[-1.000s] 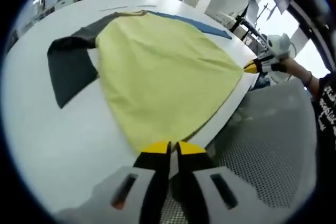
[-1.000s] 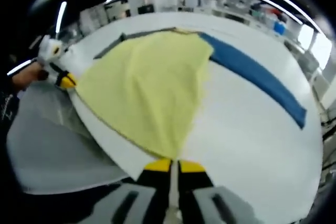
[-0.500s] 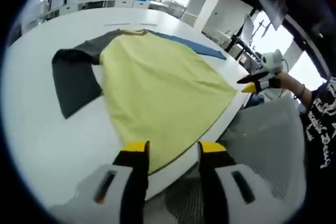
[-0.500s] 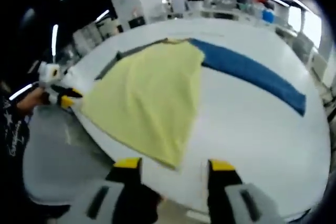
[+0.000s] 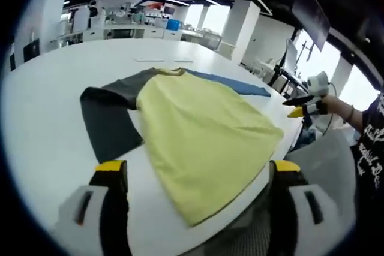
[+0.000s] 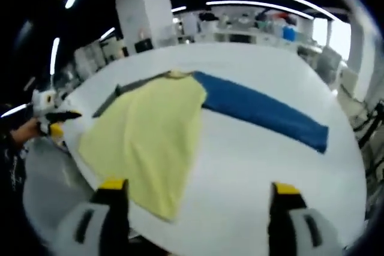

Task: Fold the garment on the visible template until the final outline fits inside the template.

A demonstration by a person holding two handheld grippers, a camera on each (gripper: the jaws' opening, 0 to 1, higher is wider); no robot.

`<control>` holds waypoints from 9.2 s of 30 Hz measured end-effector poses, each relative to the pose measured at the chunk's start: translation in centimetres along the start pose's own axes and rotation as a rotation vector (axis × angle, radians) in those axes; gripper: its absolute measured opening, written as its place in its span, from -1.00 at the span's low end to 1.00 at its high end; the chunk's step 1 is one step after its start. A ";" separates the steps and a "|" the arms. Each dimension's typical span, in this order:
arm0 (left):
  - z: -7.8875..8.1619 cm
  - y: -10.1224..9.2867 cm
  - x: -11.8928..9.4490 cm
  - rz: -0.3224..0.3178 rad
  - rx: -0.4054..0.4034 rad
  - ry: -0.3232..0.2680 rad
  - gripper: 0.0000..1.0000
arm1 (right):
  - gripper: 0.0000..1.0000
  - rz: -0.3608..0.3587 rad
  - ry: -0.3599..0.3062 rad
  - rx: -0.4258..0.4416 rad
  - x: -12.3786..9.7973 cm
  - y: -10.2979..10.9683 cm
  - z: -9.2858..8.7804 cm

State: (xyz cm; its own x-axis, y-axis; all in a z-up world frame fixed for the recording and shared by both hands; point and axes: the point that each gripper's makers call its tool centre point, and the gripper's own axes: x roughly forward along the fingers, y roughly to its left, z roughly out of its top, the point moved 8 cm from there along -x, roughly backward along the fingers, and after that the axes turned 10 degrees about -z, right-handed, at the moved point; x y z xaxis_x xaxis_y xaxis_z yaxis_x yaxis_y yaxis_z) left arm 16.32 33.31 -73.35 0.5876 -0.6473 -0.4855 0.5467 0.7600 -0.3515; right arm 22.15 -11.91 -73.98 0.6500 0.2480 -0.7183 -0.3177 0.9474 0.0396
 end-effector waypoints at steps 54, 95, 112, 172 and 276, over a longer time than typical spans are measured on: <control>1.4 1.9 -0.6 0.102 0.025 -0.089 0.72 | -0.57 -0.452 0.024 0.216 7.6 -19.4 2.3; 1.9 1.9 -1.6 0.107 0.084 -0.064 0.77 | -1.00 -0.424 -0.048 0.349 6.7 -18.7 5.8; 1.3 1.5 -2.4 0.097 0.087 -0.054 0.85 | -1.00 -0.348 -0.116 0.242 7.1 -17.0 11.1; 1.9 1.6 -2.2 0.079 0.061 -0.086 0.98 | -1.00 -0.020 -0.153 -0.047 12.7 -0.5 20.8; -0.1 1.5 -1.8 0.067 0.023 -0.043 0.92 | -1.00 0.386 -0.174 -0.512 14.8 24.7 23.3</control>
State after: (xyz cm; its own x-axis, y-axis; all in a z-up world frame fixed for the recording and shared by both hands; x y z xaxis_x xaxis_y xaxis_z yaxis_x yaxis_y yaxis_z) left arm 16.02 35.64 -73.07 0.6478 -0.5976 -0.4724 0.5190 0.8002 -0.3006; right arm 39.97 19.91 -67.49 0.5124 0.6197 -0.5944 -0.8100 0.5788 -0.0948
